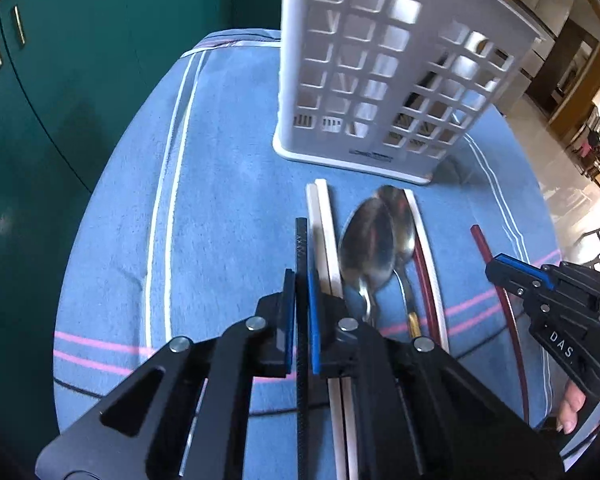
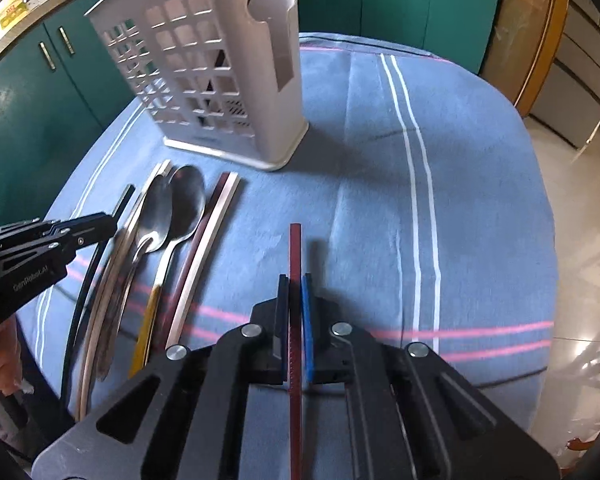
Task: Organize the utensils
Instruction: 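Grasp another black chopstick with the left tool while the right tool grasps a dark red chopstick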
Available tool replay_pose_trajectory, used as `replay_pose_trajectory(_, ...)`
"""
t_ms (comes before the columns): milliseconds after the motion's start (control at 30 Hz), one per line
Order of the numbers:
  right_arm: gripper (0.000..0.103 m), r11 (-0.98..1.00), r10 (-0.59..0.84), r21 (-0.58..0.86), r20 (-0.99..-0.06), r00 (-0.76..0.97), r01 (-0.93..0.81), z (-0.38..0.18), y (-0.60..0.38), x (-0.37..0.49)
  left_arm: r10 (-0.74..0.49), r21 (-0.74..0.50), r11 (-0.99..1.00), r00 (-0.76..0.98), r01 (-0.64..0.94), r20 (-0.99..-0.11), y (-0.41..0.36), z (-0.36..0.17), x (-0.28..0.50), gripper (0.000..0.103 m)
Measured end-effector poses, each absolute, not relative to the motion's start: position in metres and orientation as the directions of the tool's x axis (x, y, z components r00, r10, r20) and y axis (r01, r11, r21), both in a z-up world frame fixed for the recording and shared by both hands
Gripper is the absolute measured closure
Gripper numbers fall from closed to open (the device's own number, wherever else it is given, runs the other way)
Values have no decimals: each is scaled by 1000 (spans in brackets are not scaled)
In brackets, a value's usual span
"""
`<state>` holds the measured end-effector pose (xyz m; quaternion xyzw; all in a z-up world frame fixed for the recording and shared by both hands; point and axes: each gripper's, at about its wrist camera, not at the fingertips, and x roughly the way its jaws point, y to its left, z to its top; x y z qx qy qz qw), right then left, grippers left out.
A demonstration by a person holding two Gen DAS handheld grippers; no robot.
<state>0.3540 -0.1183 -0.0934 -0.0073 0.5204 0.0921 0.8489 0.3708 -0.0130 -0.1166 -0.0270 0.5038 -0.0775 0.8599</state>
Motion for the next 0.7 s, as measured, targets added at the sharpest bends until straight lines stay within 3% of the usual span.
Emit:
replay_pose_trajectory(67,94,984,138,74,-891,433,-160,-94,-120,354,-165,-125,985,473,116,-865,-14,-116,370,96)
replay_pose_trajectory(133,85,987,105,41,-898,428,-154,-96,-120,358,-154,-113,987,471,114,-868,-15,-115,371,95)
replay_pose_trajectory(200,81,986,97,30,-900,425,-161,-98,-118,363,-151,-110,987,461,116,-874,-14,-116,373,89)
replay_pose_trajectory(533,79,984,69,-6,-907,414,-176,-100,-101,384,-125,-66,986,414,154,-902,-17,-121,400,83)
replay_pose_trajectory(700,69,982,33,-49,-905,423,-182,-99,-92,391,-94,-25,986,424,164,-901,-22,-122,401,83)
